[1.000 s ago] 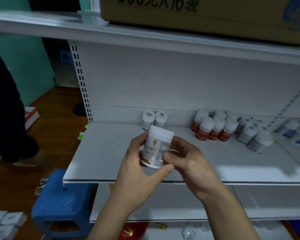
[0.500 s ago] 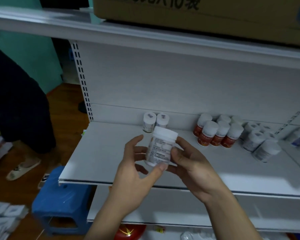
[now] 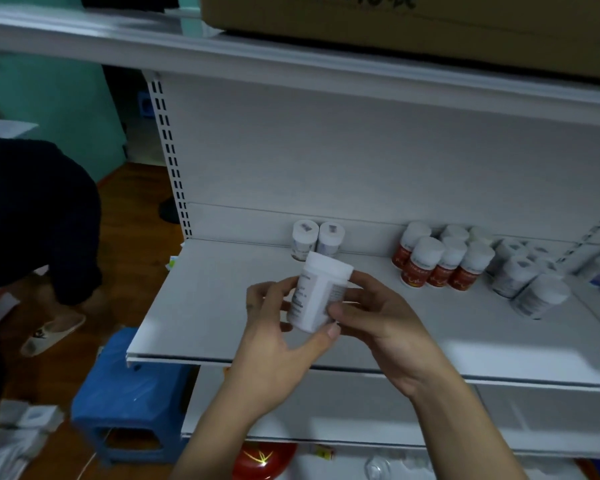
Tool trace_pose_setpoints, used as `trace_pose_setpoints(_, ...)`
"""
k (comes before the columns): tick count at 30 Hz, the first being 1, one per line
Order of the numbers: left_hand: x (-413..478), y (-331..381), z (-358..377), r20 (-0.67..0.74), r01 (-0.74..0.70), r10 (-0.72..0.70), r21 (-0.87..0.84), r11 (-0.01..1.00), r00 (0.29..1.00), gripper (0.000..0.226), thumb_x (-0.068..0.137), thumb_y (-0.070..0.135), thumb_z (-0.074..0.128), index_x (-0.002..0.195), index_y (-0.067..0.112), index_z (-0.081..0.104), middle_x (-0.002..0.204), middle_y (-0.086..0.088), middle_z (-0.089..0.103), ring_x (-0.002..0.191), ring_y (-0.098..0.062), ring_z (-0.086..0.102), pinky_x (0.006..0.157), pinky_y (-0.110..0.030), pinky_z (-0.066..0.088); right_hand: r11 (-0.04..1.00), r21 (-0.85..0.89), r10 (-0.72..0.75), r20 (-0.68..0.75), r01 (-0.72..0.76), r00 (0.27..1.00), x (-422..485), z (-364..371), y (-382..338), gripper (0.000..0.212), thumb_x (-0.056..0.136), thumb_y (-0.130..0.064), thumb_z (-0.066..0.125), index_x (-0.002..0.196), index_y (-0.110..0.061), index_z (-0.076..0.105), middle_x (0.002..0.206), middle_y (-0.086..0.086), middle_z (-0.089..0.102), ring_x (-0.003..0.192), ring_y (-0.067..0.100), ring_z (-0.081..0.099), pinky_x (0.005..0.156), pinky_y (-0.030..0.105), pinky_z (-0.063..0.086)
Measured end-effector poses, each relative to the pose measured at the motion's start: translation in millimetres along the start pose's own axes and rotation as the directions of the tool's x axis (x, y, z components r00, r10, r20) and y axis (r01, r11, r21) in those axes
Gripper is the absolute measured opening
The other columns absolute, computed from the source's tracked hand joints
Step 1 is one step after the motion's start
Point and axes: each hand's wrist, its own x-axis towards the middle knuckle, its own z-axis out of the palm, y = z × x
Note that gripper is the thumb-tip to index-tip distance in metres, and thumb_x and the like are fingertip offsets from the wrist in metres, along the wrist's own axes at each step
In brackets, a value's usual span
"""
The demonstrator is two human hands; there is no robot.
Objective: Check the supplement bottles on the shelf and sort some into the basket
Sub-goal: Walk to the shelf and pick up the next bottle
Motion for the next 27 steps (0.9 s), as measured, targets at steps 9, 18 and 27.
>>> trace_pose_setpoints(9,0,-4,-11,0.040,0.100,-0.093,-0.305,0.947,0.995,0.040,0.098,0.022,0.048,0.133,0.033,0.035,0.111,0.007,0.064,0.092,-0.004,0.064,0.072,-0.025,0.055,1.000,-0.003,0.024,-0.039,-0.024,0.999,5,8,4,0.049,0.077,-0.024,0.069,0.125,-0.017,0.061,0.107,0.017,0.071,0.102,0.030,0.068,0.082,0.038,0.054)
trace_pose_setpoints(18,3,-16,-20,0.141,0.168,-0.127,-0.339,0.926,0.982,0.055,0.077,0.065,0.053,0.125,0.039,0.050,0.127,0.002,0.056,0.107,-0.006,0.062,0.088,-0.028,0.054,0.999,-0.038,0.015,0.019,-0.014,1.000,10,16,4,0.053,0.069,-0.014,0.076,0.121,-0.012,0.064,0.106,0.018,0.071,0.097,0.033,0.069,0.087,0.042,0.055)
trace_pose_setpoints(27,5,-14,-25,0.135,0.140,-0.104,-0.291,0.946,0.985,0.043,0.085,0.044,0.064,0.124,0.029,0.053,0.106,0.008,0.069,0.090,-0.009,0.067,0.071,-0.019,0.054,0.995,-0.086,-0.048,-0.073,0.042,0.996,9,24,-3,0.024,0.088,-0.008,0.065,0.111,-0.013,0.069,0.100,0.024,0.070,0.087,0.028,0.070,0.073,0.036,0.058)
